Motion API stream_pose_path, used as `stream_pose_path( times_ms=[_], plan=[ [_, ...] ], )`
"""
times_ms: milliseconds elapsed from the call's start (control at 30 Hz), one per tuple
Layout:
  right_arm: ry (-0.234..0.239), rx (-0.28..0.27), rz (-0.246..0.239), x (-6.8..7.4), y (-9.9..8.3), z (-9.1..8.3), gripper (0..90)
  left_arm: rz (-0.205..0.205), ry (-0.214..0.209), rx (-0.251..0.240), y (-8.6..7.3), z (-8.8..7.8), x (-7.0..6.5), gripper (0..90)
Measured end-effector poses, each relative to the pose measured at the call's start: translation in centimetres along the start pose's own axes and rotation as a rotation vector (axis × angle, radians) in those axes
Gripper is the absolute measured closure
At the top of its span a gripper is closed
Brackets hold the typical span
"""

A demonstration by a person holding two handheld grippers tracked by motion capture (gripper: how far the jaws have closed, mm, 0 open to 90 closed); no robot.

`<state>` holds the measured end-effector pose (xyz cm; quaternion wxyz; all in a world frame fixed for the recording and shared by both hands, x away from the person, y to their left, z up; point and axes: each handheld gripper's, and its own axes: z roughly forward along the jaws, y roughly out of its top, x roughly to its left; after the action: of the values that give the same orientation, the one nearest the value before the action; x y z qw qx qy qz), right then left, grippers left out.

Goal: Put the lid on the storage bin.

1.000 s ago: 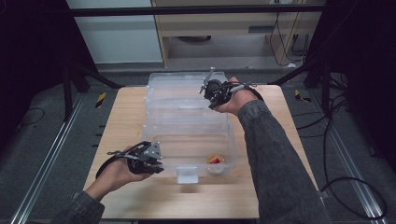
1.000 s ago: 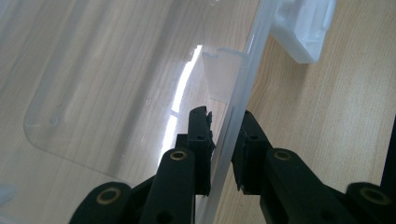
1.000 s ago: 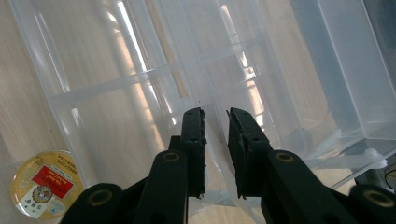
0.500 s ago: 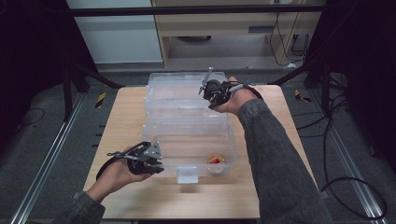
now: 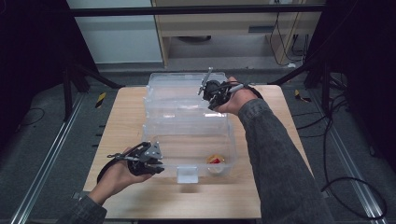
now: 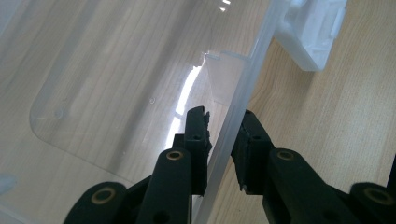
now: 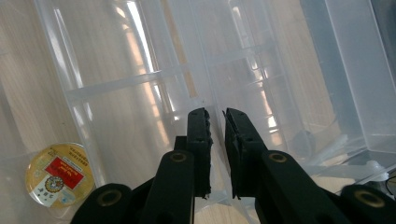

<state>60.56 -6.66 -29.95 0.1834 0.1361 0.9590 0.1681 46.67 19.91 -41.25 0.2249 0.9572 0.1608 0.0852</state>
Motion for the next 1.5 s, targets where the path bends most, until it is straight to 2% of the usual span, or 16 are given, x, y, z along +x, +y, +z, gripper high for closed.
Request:
stream_pose_path(
  times_ms=[700, 900, 1167, 1500],
  plan=[
    [-0.005, -0.004, -0.014, 1.2, -0.1, -1.0, 82.1, -0.017, 0.005, -0.007, 0.0, 0.1, -0.1, 74.7],
    [-0.002, -0.03, -0.002, 1.4, -0.4, -1.1, 82.3, -0.017, 0.006, -0.007, 0.0, 0.1, -0.1, 74.5],
    [-0.003, -0.044, 0.003, 1.5, -0.5, -1.2, 82.7, -0.016, 0.011, -0.007, 0.1, 0.2, -0.2, 74.1],
    [-0.002, -0.034, 0.001, 1.3, -0.2, -0.9, 83.0, -0.028, 0.017, -0.016, 0.1, 0.2, -0.3, 73.5]
  ],
)
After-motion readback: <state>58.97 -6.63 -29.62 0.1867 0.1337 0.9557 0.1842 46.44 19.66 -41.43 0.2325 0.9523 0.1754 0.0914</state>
